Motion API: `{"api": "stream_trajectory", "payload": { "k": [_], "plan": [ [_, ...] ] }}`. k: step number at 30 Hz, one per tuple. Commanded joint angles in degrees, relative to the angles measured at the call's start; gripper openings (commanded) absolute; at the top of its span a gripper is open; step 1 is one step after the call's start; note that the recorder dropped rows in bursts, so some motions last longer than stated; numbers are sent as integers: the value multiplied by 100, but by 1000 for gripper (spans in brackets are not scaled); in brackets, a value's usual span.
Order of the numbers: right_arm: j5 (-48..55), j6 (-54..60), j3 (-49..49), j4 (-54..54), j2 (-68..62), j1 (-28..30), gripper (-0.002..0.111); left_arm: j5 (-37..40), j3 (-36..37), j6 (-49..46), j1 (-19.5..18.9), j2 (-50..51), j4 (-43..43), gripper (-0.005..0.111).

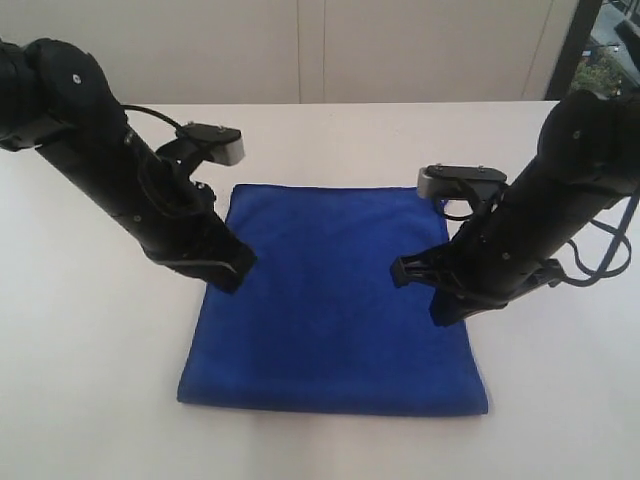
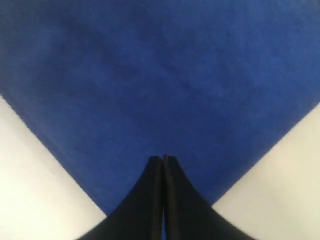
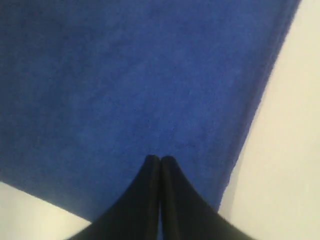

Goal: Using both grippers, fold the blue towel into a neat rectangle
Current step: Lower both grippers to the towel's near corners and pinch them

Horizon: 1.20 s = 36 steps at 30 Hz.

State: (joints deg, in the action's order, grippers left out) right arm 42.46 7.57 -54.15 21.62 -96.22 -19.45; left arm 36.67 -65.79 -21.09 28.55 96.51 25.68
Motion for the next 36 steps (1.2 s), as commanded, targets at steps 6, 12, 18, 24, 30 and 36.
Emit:
{"api": "stream_trajectory", "payload": {
  "k": [6, 12, 18, 24, 30, 36],
  "plan": [
    [-35, -27, 365, 53, 163, -248, 0, -252, 688, 85, 190, -58, 65, 0],
    [-163, -27, 705, 41, 163, -248, 0, -608, 972, 75, 190, -27, 87, 0],
    [-493, -27, 818, -4, 126, -248, 0, -560, 1008, 66, 190, 190, 125, 0],
    [-656, -27, 960, -80, -114, -248, 0, -564, 1090, 29, 190, 339, 86, 0],
    [-614, -17, 960, -90, -338, -248, 0, -564, 1256, 29, 190, 426, 86, 0],
    [-614, -17, 960, -90, -384, -248, 0, -591, 1395, 29, 190, 426, 86, 0]
  ]
}}
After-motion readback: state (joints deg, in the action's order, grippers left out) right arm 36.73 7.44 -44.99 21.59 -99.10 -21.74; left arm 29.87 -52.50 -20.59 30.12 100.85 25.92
